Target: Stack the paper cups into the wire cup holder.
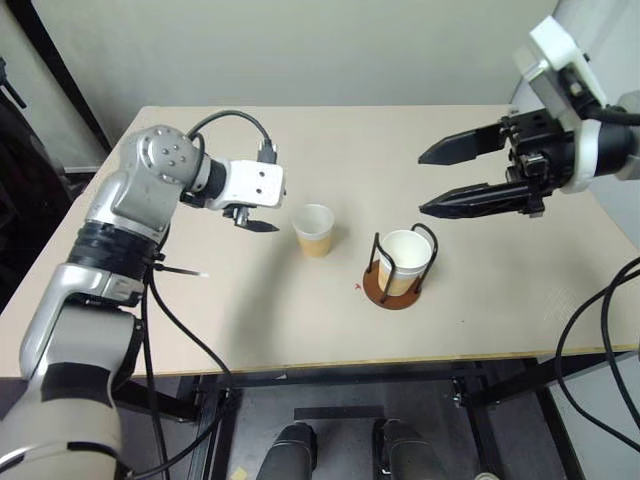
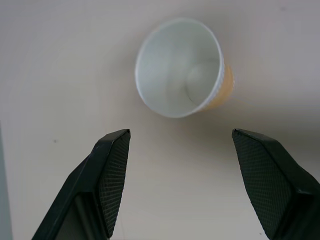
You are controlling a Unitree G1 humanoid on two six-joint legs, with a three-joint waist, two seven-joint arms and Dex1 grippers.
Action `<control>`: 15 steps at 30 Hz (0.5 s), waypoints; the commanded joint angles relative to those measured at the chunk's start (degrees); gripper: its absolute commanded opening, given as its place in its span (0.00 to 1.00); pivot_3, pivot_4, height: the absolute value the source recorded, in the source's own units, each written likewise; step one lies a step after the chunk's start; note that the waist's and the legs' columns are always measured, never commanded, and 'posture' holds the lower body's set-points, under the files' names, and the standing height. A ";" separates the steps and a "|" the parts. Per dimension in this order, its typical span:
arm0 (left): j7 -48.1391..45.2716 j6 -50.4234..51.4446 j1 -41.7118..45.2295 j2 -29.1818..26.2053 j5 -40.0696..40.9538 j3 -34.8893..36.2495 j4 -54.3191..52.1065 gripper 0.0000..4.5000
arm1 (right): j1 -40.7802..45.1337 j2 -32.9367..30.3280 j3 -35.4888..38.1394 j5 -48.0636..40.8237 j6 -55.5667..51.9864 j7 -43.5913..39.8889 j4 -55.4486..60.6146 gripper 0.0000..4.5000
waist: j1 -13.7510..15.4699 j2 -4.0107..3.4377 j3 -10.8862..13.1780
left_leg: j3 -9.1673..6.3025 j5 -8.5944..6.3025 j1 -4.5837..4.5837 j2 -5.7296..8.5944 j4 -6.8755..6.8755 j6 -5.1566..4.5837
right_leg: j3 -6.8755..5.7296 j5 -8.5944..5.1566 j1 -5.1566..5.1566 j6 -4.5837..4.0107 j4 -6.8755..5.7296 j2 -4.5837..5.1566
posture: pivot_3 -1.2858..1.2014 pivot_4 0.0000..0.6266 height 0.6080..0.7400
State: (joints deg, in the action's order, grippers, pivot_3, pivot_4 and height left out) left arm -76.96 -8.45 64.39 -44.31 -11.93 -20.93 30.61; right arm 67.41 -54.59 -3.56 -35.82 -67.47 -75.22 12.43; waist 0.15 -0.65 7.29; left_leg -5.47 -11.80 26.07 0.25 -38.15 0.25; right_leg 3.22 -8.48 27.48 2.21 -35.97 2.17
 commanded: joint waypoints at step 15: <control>-2.45 -6.82 4.77 5.66 -1.62 -0.30 8.07 0.78 | 1.39 -2.59 -0.87 -0.70 3.08 0.36 -0.25 0.89 | 0.11 0.00 0.00 | 0.02 -0.04 0.07 0.03 -0.11 -0.06 | 0.00 0.08 -0.01 0.25 0.03 0.03 | 0.52 0.24 1.00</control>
State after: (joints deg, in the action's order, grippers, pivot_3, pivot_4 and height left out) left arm -79.83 -14.05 67.20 -38.71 -13.09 -21.27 38.43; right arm 67.42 -56.40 -5.42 -35.88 -65.31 -75.18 11.61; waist 0.26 -0.64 7.29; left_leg -5.45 -11.84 26.14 0.28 -38.27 0.18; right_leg 3.22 -8.39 27.46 2.48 -35.93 2.20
